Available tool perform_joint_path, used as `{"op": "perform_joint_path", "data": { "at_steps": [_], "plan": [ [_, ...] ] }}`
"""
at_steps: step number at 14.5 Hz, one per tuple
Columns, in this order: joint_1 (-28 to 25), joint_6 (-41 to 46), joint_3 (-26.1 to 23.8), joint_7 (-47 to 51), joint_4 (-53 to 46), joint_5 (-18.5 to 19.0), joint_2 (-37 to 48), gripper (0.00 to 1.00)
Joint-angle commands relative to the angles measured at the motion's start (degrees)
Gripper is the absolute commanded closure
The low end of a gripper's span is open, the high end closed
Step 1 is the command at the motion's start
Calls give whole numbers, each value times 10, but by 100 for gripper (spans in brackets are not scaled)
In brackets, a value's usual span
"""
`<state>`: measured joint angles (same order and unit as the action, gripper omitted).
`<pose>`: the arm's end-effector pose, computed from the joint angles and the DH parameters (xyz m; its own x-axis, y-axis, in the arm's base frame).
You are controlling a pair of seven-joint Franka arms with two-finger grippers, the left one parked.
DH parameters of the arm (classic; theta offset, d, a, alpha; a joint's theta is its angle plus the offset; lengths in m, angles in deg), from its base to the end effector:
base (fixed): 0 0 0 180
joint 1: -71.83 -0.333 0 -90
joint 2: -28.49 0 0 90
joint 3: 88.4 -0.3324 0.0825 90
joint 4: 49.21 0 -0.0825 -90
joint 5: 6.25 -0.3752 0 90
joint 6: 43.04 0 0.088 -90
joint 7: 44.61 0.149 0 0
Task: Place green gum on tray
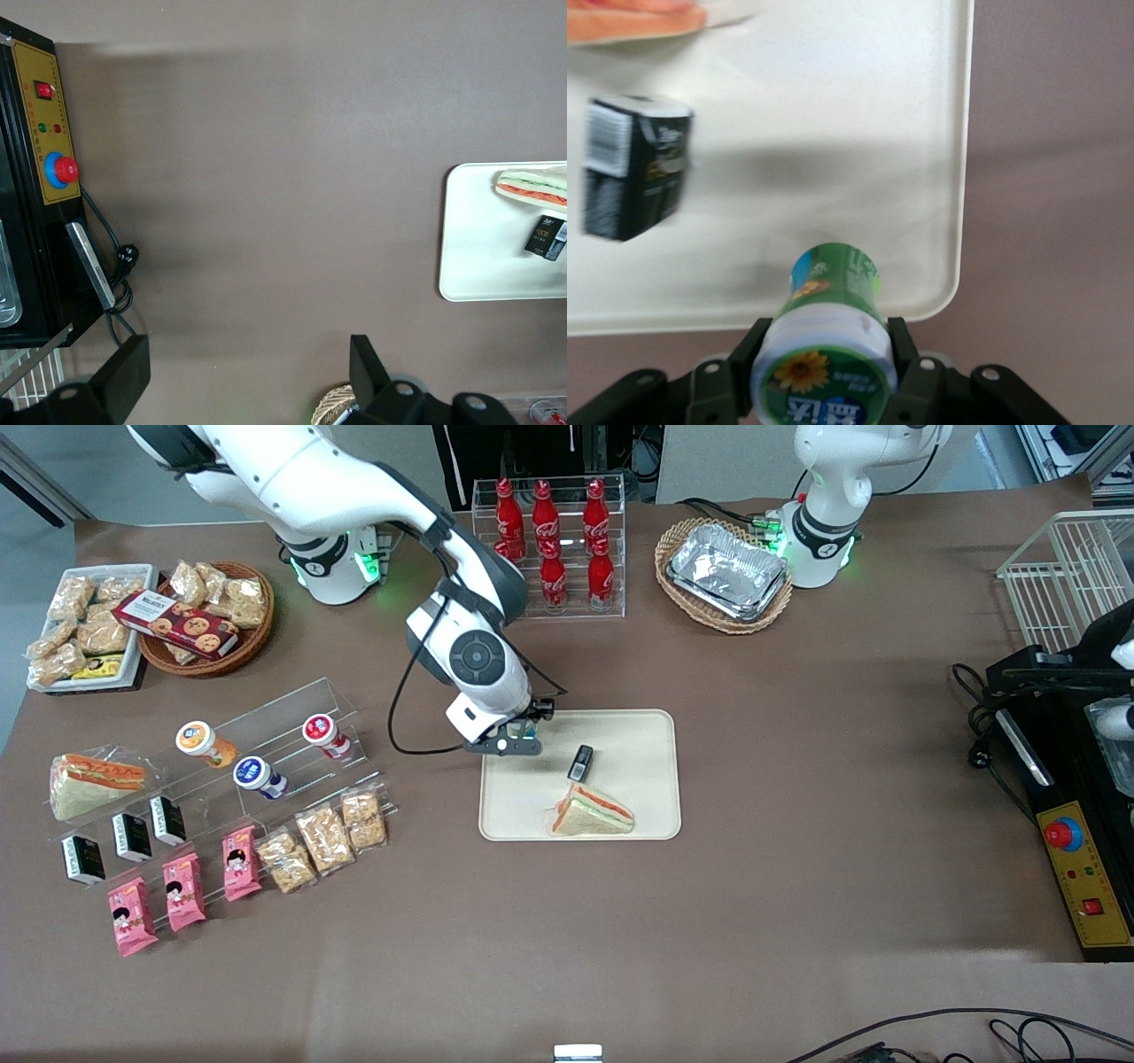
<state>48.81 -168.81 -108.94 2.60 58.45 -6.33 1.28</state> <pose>0.4513 0.4187 0.2409 0.9744 -0.0872 -0.2072 -0.0920 -0.9957 -0.0138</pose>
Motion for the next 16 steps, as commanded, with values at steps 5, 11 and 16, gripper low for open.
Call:
{"op": "perform_joint_path", "data": {
  "at_steps": [5, 11, 16],
  "plan": [
    [-2, -82, 3, 18, 30, 33, -28, 58],
    [6, -76, 2, 33, 25, 32, -21, 0],
    [50, 20, 3, 24, 16, 26, 87, 0]
  ]
}}
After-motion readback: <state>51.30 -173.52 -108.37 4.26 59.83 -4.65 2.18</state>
